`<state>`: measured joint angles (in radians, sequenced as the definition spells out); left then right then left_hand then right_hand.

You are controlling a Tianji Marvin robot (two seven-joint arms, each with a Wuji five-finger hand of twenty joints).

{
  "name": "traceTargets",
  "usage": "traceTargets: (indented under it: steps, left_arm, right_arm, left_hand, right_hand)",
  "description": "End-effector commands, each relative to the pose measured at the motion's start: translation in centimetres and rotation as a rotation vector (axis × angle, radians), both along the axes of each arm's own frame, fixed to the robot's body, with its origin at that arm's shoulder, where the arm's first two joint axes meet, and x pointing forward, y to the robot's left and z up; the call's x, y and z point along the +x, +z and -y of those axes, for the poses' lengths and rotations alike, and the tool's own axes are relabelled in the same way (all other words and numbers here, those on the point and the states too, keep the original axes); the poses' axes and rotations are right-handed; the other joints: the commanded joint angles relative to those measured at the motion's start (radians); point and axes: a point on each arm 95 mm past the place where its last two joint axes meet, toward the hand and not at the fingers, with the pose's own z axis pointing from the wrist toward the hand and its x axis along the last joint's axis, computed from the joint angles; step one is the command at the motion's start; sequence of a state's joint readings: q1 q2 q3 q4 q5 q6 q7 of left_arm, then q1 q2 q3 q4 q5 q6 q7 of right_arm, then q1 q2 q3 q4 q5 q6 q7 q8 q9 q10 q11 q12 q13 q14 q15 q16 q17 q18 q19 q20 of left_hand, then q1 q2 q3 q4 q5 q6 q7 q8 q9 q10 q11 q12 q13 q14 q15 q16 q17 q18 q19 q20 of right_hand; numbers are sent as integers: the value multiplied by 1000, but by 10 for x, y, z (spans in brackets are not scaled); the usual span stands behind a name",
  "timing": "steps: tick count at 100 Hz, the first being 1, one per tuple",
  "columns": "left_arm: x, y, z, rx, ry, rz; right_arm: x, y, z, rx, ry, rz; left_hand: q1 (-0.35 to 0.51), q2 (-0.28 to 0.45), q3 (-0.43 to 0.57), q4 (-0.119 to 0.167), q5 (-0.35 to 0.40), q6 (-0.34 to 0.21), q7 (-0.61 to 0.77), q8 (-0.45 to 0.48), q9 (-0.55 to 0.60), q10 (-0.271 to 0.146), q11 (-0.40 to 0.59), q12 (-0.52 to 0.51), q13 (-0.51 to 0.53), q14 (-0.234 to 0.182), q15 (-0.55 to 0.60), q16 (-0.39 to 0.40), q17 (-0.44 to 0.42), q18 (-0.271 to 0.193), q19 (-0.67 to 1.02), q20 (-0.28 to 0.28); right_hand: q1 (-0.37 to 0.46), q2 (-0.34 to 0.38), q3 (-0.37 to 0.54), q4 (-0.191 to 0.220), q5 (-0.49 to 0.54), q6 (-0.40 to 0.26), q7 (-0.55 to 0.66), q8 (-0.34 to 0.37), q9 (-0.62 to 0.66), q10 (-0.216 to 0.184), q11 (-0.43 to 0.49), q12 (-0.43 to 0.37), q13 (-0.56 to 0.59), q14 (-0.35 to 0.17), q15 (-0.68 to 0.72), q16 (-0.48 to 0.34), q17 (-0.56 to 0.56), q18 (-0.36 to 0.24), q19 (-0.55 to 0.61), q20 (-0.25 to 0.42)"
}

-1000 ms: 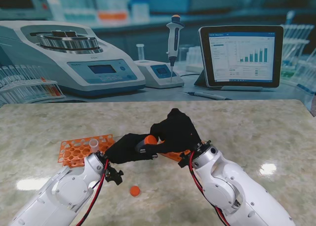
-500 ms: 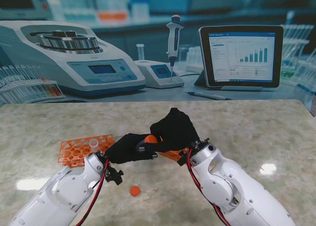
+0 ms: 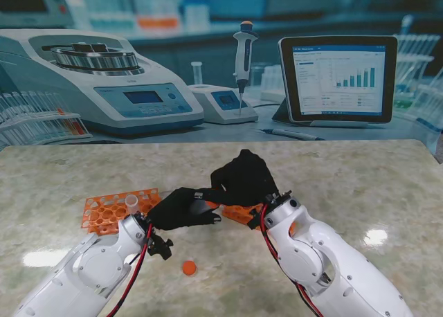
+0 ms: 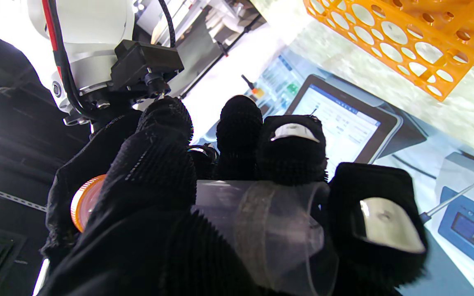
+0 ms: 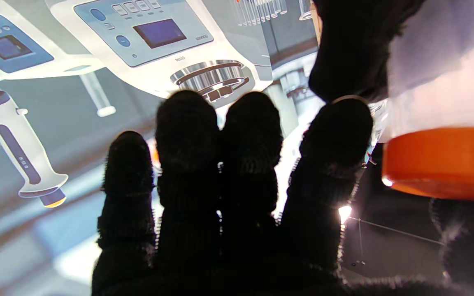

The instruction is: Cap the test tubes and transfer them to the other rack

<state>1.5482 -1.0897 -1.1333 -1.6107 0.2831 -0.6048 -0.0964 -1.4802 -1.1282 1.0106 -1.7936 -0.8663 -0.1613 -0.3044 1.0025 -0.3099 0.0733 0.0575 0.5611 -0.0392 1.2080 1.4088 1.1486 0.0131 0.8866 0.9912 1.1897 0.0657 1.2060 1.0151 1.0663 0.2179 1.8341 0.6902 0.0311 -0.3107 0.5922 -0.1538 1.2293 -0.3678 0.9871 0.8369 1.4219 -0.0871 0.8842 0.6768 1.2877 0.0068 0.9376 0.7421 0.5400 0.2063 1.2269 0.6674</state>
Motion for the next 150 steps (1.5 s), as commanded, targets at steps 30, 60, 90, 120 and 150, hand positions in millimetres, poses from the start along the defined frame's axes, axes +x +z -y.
traceTargets:
  steps: [30, 60, 90, 120, 150]
  left_arm:
    - [-2, 1, 1, 1, -6, 4]
    - [-2, 1, 2, 1, -5, 4]
    - [-2, 1, 2, 1, -5, 4]
    - [-1, 1, 2, 1, -4, 2]
    - [-1, 1, 2, 0, -5, 3]
  right_arm:
    - [1, -2, 7, 32, -44, 11]
    - [-9, 3, 19, 80, -39, 99]
    - [-26, -1, 26, 71, 17, 149]
    - [-42, -6, 26, 57, 96, 172]
    - [-49, -10, 20, 44, 155, 185]
  left_hand:
    - [17, 54, 13, -3, -2, -44, 22, 28, 11, -38, 18, 21, 52, -29, 36, 15, 22, -119, 194, -17]
    - [18, 54, 13, -4, -3, -44, 22, 28, 11, -39, 18, 21, 52, -29, 36, 15, 22, -118, 194, -17]
    - [18, 55, 13, -4, -3, -44, 21, 28, 11, -38, 18, 21, 52, -29, 36, 15, 22, -118, 194, -17]
    - [19, 54, 13, -4, -3, -44, 21, 28, 11, -38, 18, 21, 51, -29, 35, 15, 22, -118, 194, -17]
    - [18, 54, 13, -5, -3, -44, 21, 28, 11, -38, 18, 21, 51, -28, 35, 15, 22, -118, 195, -17]
  right_hand:
    - [-7, 46, 19, 21, -64, 37, -200, -3, 2, 15, -241, -10, 1, 5, -182, -2, -42, -8, 4, 6]
    - [126, -27, 6, 34, -226, 94, -329, -29, -122, 22, -439, -71, -99, 11, -387, -47, 128, 8, -11, -57]
    - [221, -100, 14, 37, -333, 112, -420, -72, -194, 29, -521, -126, -115, 11, -423, -53, 155, -40, 8, -68]
    - [267, -197, 44, 36, -482, 162, -547, -164, -311, 51, -603, -197, -137, 5, -456, -63, 176, -68, 12, -72]
    - [333, -309, 85, 32, -582, 209, -620, -269, -385, 67, -642, -246, -144, -3, -479, -72, 212, -91, 14, -72]
